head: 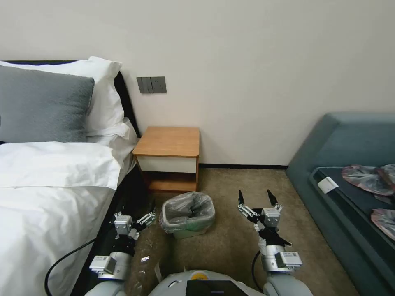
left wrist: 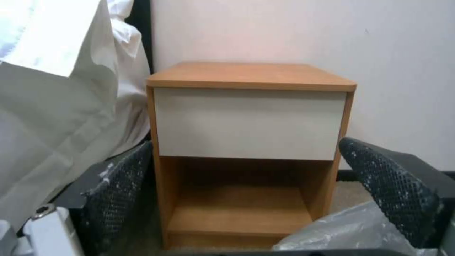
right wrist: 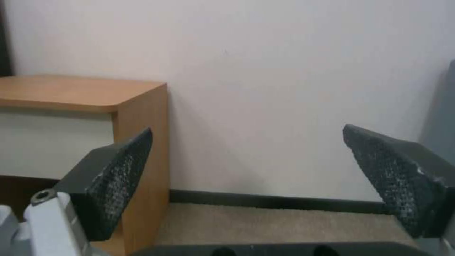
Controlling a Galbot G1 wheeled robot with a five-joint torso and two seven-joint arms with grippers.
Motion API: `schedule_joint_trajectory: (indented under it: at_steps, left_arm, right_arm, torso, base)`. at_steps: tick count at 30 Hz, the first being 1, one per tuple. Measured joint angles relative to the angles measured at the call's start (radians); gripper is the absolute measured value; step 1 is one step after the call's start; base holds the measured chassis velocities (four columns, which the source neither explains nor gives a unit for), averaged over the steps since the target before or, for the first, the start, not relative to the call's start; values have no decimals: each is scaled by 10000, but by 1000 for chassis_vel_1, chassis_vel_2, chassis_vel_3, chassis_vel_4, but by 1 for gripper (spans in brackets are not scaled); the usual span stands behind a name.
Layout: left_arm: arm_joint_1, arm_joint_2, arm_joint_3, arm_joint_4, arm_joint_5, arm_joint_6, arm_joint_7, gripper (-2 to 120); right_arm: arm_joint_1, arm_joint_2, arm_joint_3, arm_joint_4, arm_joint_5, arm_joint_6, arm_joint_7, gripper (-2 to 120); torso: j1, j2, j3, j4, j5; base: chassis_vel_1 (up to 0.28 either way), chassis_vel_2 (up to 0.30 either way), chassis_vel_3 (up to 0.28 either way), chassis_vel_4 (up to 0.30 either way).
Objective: Pick up the garbage bag from the table and place it over the trash can.
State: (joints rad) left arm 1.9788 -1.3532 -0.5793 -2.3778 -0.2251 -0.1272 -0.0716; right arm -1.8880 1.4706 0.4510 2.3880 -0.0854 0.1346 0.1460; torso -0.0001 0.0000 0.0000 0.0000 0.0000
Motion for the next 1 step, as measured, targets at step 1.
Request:
schedule_joint_trajectory:
  at_steps: [1]
  left_arm:
    - [0, 0, 0, 0, 0, 0, 0, 100]
  right_arm:
    - [0, 0, 0, 0, 0, 0, 0, 100]
  torso:
    - [0, 0, 0, 0, 0]
  base:
    - [0, 0, 0, 0]
